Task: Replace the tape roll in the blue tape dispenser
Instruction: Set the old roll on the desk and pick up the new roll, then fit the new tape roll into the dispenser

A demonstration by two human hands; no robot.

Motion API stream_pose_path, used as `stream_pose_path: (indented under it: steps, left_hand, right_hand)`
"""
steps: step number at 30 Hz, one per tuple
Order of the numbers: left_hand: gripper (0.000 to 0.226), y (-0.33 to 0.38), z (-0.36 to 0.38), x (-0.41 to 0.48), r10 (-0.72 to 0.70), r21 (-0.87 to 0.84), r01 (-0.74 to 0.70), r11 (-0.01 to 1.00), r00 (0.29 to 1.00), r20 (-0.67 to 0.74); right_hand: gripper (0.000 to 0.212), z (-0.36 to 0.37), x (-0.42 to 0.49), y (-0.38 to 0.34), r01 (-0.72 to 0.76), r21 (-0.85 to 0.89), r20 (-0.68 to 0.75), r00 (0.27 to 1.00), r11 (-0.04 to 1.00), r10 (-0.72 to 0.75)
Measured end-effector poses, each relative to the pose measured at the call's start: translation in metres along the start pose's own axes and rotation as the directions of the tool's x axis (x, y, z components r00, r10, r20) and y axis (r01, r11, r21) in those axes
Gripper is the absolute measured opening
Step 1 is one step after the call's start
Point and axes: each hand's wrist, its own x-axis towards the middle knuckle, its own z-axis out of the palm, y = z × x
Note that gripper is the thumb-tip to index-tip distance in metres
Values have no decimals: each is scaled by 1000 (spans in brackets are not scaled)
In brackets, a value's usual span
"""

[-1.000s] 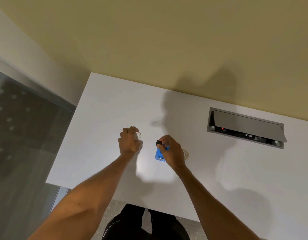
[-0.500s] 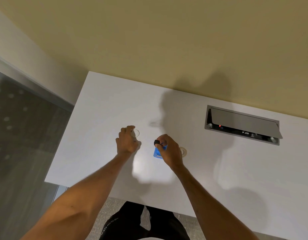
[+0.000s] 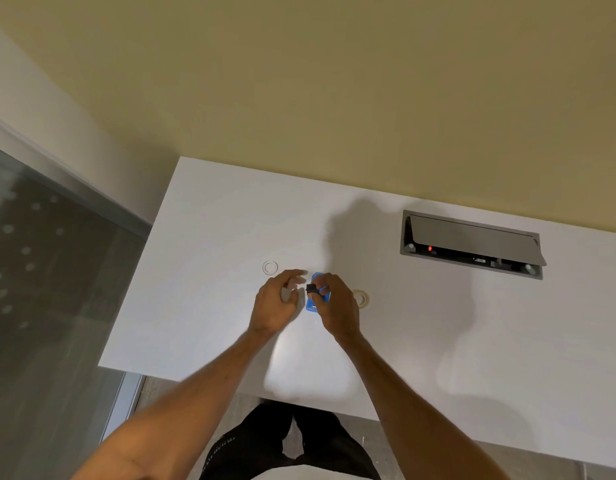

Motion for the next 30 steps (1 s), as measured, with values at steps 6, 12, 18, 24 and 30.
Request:
stream_pose_path:
  steps: [6, 12, 18, 24, 30]
  left_hand:
    - [36, -3, 6, -11, 83, -39, -81, 996, 994, 63]
    - [20, 0, 16, -14, 91, -68, -85, 994, 993, 78]
    - [15, 2, 25, -11, 57, -67, -49, 997, 990, 126]
    - [18, 8, 31, -9, 9, -92, 0, 996, 995, 103]
    - [19, 8, 32, -3, -33, -94, 42, 995, 994, 102]
  right_hand:
    - [17, -8, -13, -1, 38, 13, -28, 999, 999, -37]
    - [14, -13, -22, 9, 36, -27, -53, 998, 999, -38]
    - [20, -21, -26, 20, 44, -84, -39, 998, 995, -47]
    - [26, -31, -29, 34, -17, -152, -53, 999, 988, 9]
    - [36, -49, -23, 55, -212, -241, -177, 969, 947, 171]
